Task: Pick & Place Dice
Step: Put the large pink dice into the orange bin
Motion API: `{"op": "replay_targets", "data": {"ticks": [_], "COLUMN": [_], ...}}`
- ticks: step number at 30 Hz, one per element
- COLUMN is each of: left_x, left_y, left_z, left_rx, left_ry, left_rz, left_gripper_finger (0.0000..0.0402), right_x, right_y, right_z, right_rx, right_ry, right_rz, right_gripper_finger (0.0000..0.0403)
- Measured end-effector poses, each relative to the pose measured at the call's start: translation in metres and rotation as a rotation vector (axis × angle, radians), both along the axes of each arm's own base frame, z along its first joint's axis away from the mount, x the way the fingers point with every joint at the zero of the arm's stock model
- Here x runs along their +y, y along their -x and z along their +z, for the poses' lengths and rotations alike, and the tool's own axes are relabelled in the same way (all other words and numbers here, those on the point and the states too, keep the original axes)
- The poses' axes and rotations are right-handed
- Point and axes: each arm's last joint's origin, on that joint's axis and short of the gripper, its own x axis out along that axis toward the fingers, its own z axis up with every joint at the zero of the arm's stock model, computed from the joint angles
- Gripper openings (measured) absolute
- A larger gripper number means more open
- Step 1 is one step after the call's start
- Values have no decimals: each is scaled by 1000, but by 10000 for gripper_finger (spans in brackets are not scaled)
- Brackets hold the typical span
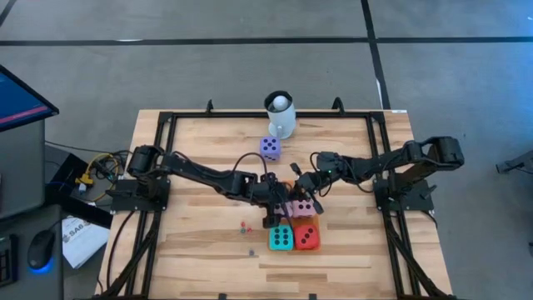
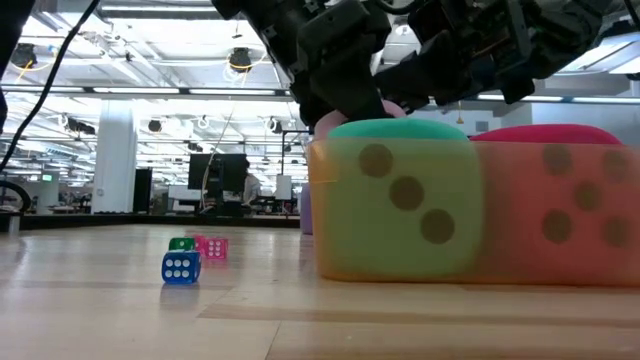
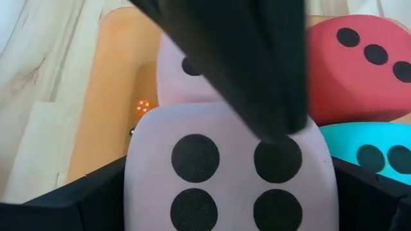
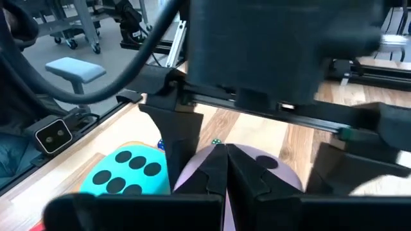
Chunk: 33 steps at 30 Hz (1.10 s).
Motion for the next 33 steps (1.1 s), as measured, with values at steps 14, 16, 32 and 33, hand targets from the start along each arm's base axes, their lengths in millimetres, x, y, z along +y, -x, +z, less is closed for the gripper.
{"op": "replay_targets", "data": {"ticks": [14,16,32,33], "left_x": [0,0,0,0], "left_y": [-1,-1,0,0], "left_z": [1,0,-1,-1], "left_rx": [-7,-5,12,11], "left_ry": [26,31,28,28], "left_rz": [-21,-25,-27,-27], "left_gripper_finger": [399,399,398,398], "right_x": [3,3,7,7], "right_y": [-8,-10,-26,-26], "right_z": [-6,-8,-13,-12], "right_rx": [-32,-23,157,167], "right_ry": [-22,-28,-20,-20], "right_rz": [-13,-16,6,6], "right_gripper_finger": [0,0,0,0]}}
